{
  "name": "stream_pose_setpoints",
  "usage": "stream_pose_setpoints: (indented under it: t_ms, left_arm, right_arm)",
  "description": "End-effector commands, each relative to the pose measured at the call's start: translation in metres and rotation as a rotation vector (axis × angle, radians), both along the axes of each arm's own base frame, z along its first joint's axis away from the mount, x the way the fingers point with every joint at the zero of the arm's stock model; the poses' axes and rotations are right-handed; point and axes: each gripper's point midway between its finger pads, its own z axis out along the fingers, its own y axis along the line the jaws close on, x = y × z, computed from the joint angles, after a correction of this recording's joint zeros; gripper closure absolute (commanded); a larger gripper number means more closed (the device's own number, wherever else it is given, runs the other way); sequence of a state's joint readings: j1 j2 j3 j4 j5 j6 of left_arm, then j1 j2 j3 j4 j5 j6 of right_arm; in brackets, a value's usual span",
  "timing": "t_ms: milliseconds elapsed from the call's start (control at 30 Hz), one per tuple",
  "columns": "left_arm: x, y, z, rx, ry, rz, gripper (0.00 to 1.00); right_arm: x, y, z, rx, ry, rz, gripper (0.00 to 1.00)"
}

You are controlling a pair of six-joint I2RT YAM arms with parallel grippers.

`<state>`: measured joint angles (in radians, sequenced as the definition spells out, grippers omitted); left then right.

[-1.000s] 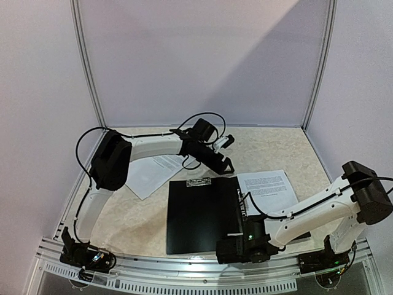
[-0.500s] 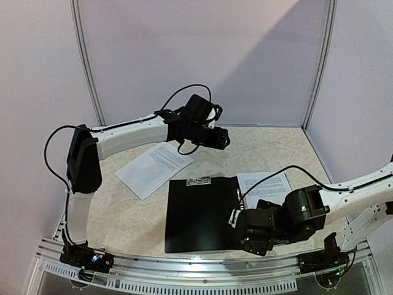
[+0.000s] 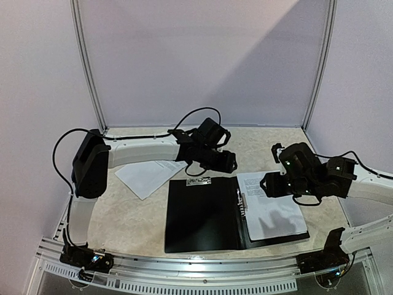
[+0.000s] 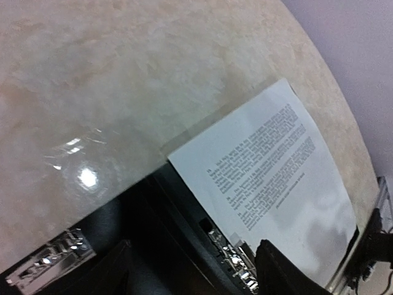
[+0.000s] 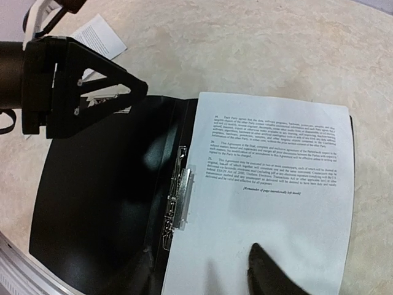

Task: Put the files into the folder
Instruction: Close the spring clip on the folder with some files.

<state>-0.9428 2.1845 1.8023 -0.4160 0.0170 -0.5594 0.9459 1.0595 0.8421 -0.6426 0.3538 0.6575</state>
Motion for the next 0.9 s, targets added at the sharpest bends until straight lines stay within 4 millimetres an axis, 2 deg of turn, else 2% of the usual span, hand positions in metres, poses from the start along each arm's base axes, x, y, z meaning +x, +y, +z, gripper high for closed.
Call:
stream_pose_setpoints:
  t_ms: [0, 33, 100, 167, 233, 400, 667, 867]
  left_arm:
    - [-0.015, -0.020, -0.001, -0.244, 0.130, -0.136, 0.31]
    - [-0.018, -0.022, -0.004, -0.262, 0.133, -0.166, 0.30]
    - [-0.021, -0.021, -0.013, -0.249, 0.112, -0.209, 0.28]
    - [-0.023, -0.022, -0.020, -0.244, 0.090, -0.245, 0.26]
    - [-0.028, -0.025, -0.027, -0.257, 0.097, -0.281, 0.26]
    - [-0.033, -0.029, -0.052, -0.254, 0.137, -0.311, 0.27]
    - [-0.041, -0.036, -0.068, -0.314, 0.155, -0.354, 0.29]
    - [-0.045, -0.038, -0.076, -0.319, 0.174, -0.380, 0.30]
  right_arm:
    - [0.013, 0.009, -0.020, 0.058, 0.098, -0.025, 0.59]
    - [0.017, 0.007, -0.028, 0.078, 0.122, -0.036, 0.69]
    - [0.022, 0.000, -0.047, 0.129, 0.182, -0.057, 0.80]
    - [0.028, -0.007, -0.062, 0.173, 0.212, -0.069, 0.87]
    - [0.028, -0.003, -0.071, 0.220, 0.221, -0.026, 0.91]
    - [0.024, 0.002, -0.088, 0.263, 0.210, 0.047, 0.94]
    - [0.023, -0.002, -0.107, 0.273, 0.218, 0.049, 0.98]
    - [0.016, -0.010, -0.132, 0.246, 0.284, 0.025, 0.99]
